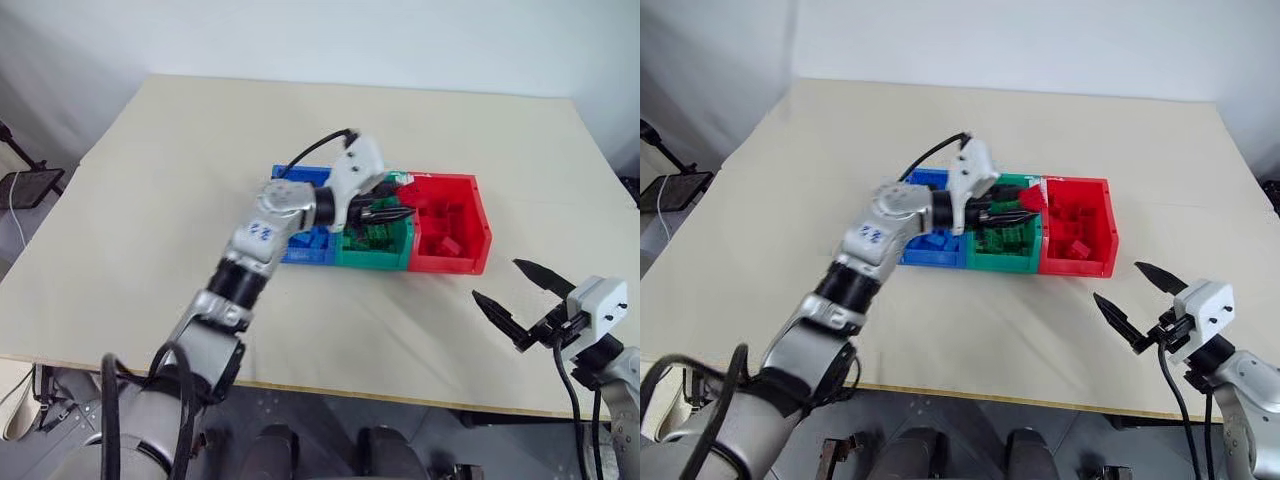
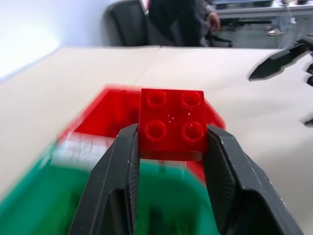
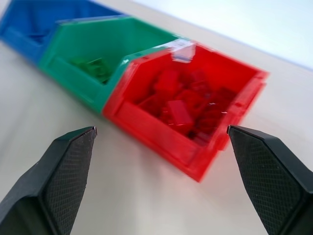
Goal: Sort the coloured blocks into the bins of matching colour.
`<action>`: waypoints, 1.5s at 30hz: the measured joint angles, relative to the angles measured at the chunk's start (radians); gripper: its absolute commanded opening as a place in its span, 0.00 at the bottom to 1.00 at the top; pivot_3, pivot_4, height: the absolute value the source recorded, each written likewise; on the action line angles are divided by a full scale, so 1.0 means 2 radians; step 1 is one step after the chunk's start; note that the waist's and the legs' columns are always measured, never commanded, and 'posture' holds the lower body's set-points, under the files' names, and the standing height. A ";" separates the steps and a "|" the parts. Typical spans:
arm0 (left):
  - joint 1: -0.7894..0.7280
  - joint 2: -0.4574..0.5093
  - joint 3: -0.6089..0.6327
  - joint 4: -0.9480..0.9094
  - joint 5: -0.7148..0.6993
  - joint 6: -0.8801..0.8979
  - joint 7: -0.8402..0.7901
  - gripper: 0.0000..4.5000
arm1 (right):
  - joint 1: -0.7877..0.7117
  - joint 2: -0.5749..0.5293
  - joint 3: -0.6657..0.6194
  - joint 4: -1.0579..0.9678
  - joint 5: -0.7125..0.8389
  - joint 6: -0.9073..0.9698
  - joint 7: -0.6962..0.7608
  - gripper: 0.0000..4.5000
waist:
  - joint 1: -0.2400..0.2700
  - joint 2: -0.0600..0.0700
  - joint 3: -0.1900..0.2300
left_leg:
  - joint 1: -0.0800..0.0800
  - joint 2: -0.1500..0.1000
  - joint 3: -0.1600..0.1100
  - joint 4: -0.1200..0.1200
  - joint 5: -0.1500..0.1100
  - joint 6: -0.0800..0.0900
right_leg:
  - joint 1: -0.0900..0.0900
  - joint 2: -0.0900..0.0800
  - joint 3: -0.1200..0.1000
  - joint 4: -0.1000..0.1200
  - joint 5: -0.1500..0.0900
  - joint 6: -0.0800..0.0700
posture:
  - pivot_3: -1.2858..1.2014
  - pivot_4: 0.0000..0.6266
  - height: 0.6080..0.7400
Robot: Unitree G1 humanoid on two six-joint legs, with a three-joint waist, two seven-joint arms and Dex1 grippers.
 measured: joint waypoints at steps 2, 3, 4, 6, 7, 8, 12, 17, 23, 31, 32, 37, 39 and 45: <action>-0.022 -0.022 0.005 0.058 0.003 -0.015 -0.001 0.33 | 0.010 0.007 0.000 -0.012 0.000 0.004 -0.011 1.00 | -0.001 0.000 0.000 | 0.000 0.000 0.001 -0.001 0.000 0.000 | -0.001 0.000 0.000 0.001 0.000 0.000 | 0.52 0.24 1.00; -0.035 -0.032 0.007 0.090 0.008 -0.025 0.002 0.33 | 0.015 0.011 0.000 -0.017 -0.001 0.004 -0.016 1.00 | -0.001 0.000 0.000 | -0.001 0.000 0.001 -0.001 0.000 0.000 | -0.003 0.000 0.000 0.001 0.000 0.000 | 0.52 0.24 1.00; -0.045 -0.037 0.007 0.115 0.015 -0.034 0.007 0.33 | 0.018 0.015 0.000 -0.021 -0.001 0.004 -0.020 1.00 | -0.001 0.000 0.000 | -0.001 0.000 0.001 -0.001 0.000 0.000 | -0.003 0.000 0.000 0.002 0.000 0.000 | 0.52 0.24 1.00; -0.065 -0.044 0.011 0.167 0.031 -0.061 0.019 0.33 | 0.028 0.024 0.000 -0.034 -0.001 0.003 -0.026 1.00 | 0.000 0.000 0.000 | -0.002 0.000 0.002 -0.001 0.000 0.000 | -0.004 0.000 0.001 0.002 0.000 0.000 | 0.52 0.24 1.00; -0.073 -0.047 0.016 0.189 0.034 -0.071 0.022 0.33 | 0.032 0.028 0.000 -0.038 -0.001 0.003 -0.029 1.00 | 0.000 0.000 0.000 | -0.002 0.000 0.002 -0.001 0.000 0.000 | -0.005 0.000 0.002 0.003 0.000 0.000 | 0.52 0.24 1.00; -0.078 -0.050 0.023 0.205 0.034 -0.080 0.024 0.33 | 0.036 0.030 0.000 -0.041 -0.001 0.002 -0.031 1.00 | 0.000 0.000 0.000 | -0.002 0.000 0.002 -0.001 0.001 0.000 | -0.005 0.000 0.002 0.003 0.000 0.000 | 0.52 0.24 1.00; -0.085 -0.066 0.044 0.244 0.034 -0.110 0.016 0.53 | 0.045 0.038 0.000 -0.048 -0.002 -0.002 -0.035 1.00 | 0.000 -0.001 0.000 | -0.002 0.000 0.003 0.000 0.001 0.000 | -0.005 0.000 0.002 0.003 0.000 0.000 | 0.52 0.24 1.00; -0.086 -0.080 0.058 0.263 0.036 -0.137 0.006 0.87 | 0.042 0.048 0.002 -0.046 -0.009 -0.019 -0.035 1.00 | 0.001 -0.001 0.000 | -0.002 0.000 0.003 0.000 0.001 0.000 | -0.005 0.000 0.002 0.003 0.000 0.000 | 0.52 0.24 1.00; -0.086 -0.077 0.057 0.266 0.052 -0.157 -0.007 1.00 | 0.027 0.050 0.018 -0.043 -0.014 -0.022 -0.034 1.00 | -0.001 -0.001 0.000 | -0.002 0.000 0.003 0.000 0.001 0.000 | -0.006 0.000 0.003 0.003 0.000 0.000 | 0.52 0.24 1.00; 0.031 0.071 0.082 0.079 0.023 -0.148 -0.113 1.00 | -0.004 0.036 0.049 -0.028 -0.020 -0.029 -0.003 1.00 | -0.016 0.000 0.000 | -0.001 0.001 0.004 0.000 0.001 0.000 | -0.006 0.001 0.005 0.006 0.000 0.000 | 0.52 0.24 1.00; 0.057 0.093 0.086 0.043 0.016 -0.138 -0.126 1.00 | -0.011 0.031 0.052 -0.025 -0.021 -0.029 0.001 1.00 | -0.015 0.000 0.000 | -0.001 0.001 0.004 0.000 0.001 0.000 | -0.006 0.001 0.005 0.006 0.000 0.000 | 0.52 0.24 1.00; 0.177 0.191 0.139 -0.136 -0.037 -0.054 -0.133 1.00 | -0.062 0.011 0.068 0.011 -0.019 -0.029 0.032 1.00 | -0.011 0.000 0.000 | -0.001 0.001 0.002 0.001 0.001 0.000 | -0.005 0.000 0.005 0.005 0.000 0.000 | 0.52 0.24 1.00; 0.225 0.225 0.170 -0.200 -0.055 -0.028 -0.124 1.00 | -0.084 0.001 0.076 0.030 -0.019 -0.029 0.048 1.00 | -0.010 0.000 0.000 | -0.001 0.000 0.001 0.001 0.001 0.000 | -0.005 -0.001 0.005 0.004 0.000 0.000 | 0.52 0.24 1.00; 0.425 0.272 0.270 -0.338 -0.091 0.021 -0.081 1.00 | -0.158 -0.018 0.111 0.101 -0.024 -0.029 0.101 1.00 | -0.015 0.000 0.000 | -0.001 0.001 0.000 0.000 0.001 0.000 | -0.005 -0.004 0.005 0.003 0.000 -0.001 | 0.52 0.24 1.00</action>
